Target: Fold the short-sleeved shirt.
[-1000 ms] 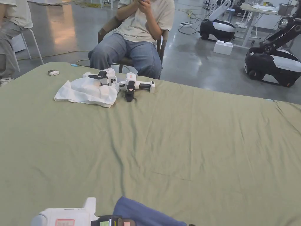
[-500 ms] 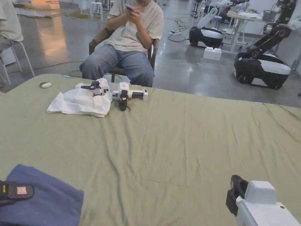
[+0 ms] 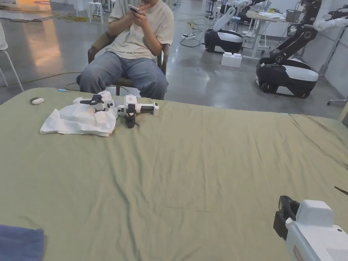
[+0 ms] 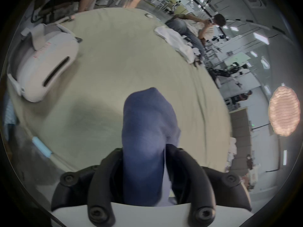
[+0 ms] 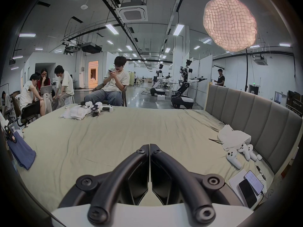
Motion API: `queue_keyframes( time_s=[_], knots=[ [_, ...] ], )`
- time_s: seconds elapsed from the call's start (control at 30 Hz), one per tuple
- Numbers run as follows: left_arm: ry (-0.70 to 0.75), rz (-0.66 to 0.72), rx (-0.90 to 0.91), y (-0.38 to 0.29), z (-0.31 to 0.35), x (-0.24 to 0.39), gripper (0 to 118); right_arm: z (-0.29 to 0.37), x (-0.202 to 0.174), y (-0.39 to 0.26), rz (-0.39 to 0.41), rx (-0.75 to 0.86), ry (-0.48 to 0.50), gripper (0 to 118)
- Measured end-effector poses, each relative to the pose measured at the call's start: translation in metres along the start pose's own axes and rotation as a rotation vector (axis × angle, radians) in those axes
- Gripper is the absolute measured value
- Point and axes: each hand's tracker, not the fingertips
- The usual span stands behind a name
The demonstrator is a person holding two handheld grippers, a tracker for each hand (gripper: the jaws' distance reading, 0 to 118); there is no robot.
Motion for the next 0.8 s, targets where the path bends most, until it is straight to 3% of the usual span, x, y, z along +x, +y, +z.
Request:
queue_keyframes(
  time_s=[0.07,0.1,0.27,0.4,0.67,0.8],
  knots=[
    [0.105,-0.052,0.024,0.004,0.007,-0.002,66,-0.001,-0.001,-0.001,0.001,-0.006,0.002,0],
    [0.131,-0.071,0.044,0.005,0.014,-0.001,67,-0.002,-0.002,-0.002,0.003,-0.009,0.005,0],
    [0.209,-0.162,0.158,0.004,0.036,0.011,67,-0.006,-0.008,-0.004,0.002,-0.016,0.02,0],
    [0.101,-0.228,0.19,-0.015,0.034,0.036,67,-0.008,-0.013,-0.007,-0.001,-0.019,0.035,0],
    [-0.104,-0.397,0.227,-0.091,-0.036,0.107,61,-0.01,-0.025,-0.019,-0.008,-0.04,0.056,0],
    [-0.13,-0.455,0.318,-0.125,-0.073,0.151,58,-0.012,-0.031,-0.023,-0.018,-0.047,0.061,0]
  ],
)
